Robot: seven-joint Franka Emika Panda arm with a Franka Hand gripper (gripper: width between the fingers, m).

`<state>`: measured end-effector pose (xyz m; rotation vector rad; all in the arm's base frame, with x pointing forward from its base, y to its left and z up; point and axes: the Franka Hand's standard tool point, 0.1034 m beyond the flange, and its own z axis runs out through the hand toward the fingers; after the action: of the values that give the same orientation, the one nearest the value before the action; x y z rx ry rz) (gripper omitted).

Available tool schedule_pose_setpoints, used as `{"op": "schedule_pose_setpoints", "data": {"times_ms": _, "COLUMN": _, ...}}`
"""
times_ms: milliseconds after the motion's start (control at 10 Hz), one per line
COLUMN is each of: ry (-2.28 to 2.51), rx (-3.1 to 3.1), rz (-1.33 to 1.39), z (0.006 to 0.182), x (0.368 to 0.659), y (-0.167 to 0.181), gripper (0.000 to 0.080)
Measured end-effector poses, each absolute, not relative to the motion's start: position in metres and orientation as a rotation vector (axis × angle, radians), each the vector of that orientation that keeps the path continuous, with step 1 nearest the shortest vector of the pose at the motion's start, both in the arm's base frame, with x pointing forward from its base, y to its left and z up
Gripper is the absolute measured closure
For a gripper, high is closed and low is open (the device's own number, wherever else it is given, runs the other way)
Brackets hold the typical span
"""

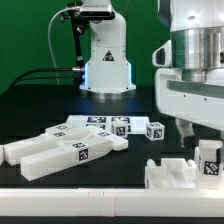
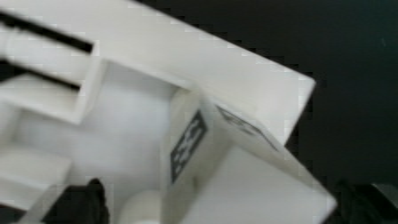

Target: Assemble chair

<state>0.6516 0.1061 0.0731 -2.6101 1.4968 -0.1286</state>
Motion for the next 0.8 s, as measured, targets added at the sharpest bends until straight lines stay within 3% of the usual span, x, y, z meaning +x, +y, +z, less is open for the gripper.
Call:
{"op": "schedule_pose_setpoints", "data": {"times_ms": 400, "ry": 1.249, "rx": -2.748, "rz": -0.149, "z": 0.0734, "x": 0.6518, "y": 0.1062, "gripper": 0.0151}}
{"op": "schedule_pose_setpoints", "data": {"times_ms": 600, "ry": 0.745, "rx": -2.958, "rz": -0.190, "z": 0.0748, "x": 0.6515, "y": 0.1148, "gripper": 0.0151}}
{"op": "schedule_pose_setpoints", "data": {"times_ms": 700, "ry": 0.899, "rx": -2.903, "rz": -0.179, "z": 0.0740, "x": 0.6514, "y": 0.1139, "gripper": 0.0151}}
{"op": "schedule_pose_setpoints", "data": {"times_ms": 800, "ry": 0.888, "rx": -2.908, "rz": -0.180, "z": 0.0740, "x": 0.6514, "y": 0.1135, "gripper": 0.0246}}
